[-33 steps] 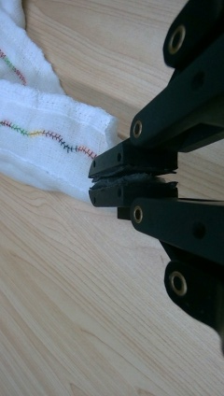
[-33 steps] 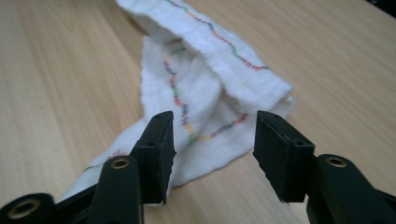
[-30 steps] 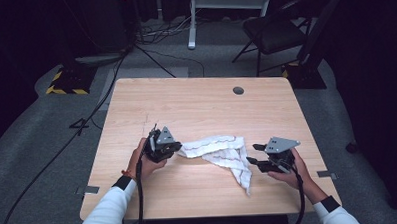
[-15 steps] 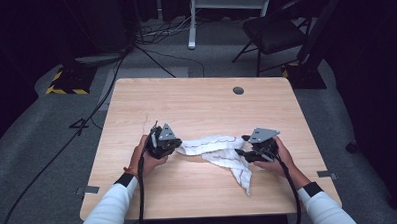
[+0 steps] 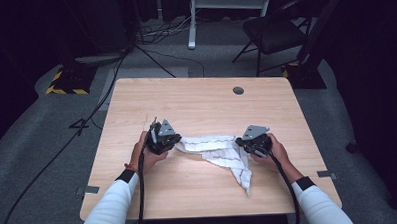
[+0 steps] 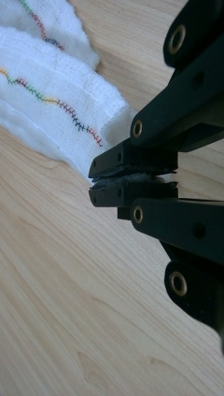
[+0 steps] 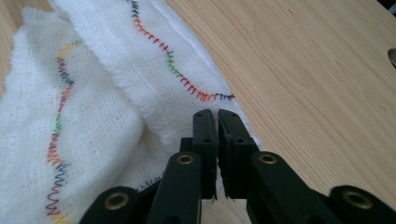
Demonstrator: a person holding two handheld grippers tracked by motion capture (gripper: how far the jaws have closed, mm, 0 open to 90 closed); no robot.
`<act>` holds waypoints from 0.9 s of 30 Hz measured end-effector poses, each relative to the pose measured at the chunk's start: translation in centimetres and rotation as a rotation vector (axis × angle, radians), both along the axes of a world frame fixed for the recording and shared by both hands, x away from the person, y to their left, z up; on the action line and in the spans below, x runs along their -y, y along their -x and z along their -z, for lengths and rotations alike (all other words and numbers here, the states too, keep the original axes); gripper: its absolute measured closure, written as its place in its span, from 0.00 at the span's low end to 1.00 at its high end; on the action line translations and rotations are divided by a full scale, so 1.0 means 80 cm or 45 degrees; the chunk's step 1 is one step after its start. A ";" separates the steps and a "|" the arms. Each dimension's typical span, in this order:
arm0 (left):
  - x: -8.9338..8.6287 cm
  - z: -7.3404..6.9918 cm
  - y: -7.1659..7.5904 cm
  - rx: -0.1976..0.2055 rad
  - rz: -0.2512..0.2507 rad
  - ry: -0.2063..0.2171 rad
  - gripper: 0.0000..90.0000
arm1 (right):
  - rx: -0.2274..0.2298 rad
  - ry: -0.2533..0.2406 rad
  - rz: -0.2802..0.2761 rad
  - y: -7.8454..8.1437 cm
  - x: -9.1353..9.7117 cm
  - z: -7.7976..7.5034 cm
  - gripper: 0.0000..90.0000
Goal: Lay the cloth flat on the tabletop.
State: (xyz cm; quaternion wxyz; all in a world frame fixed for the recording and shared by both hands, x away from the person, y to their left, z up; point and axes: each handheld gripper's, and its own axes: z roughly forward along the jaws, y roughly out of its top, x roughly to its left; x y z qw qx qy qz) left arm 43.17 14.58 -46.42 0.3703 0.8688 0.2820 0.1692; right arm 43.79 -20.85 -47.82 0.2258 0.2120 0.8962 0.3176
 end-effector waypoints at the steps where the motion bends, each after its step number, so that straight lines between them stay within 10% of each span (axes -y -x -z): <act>1: 0.000 -0.001 0.000 0.005 0.000 0.002 0.94 | 0.006 -0.008 0.009 -0.001 0.002 0.000 0.97; 13: 0.002 0.000 -0.009 -0.018 0.000 0.000 0.94 | -0.065 -0.073 -0.048 -0.004 0.017 -0.003 0.56; 27: 0.012 0.006 -0.026 -0.037 -0.001 -0.020 0.94 | -0.023 -0.045 -0.052 -0.007 0.007 0.012 0.46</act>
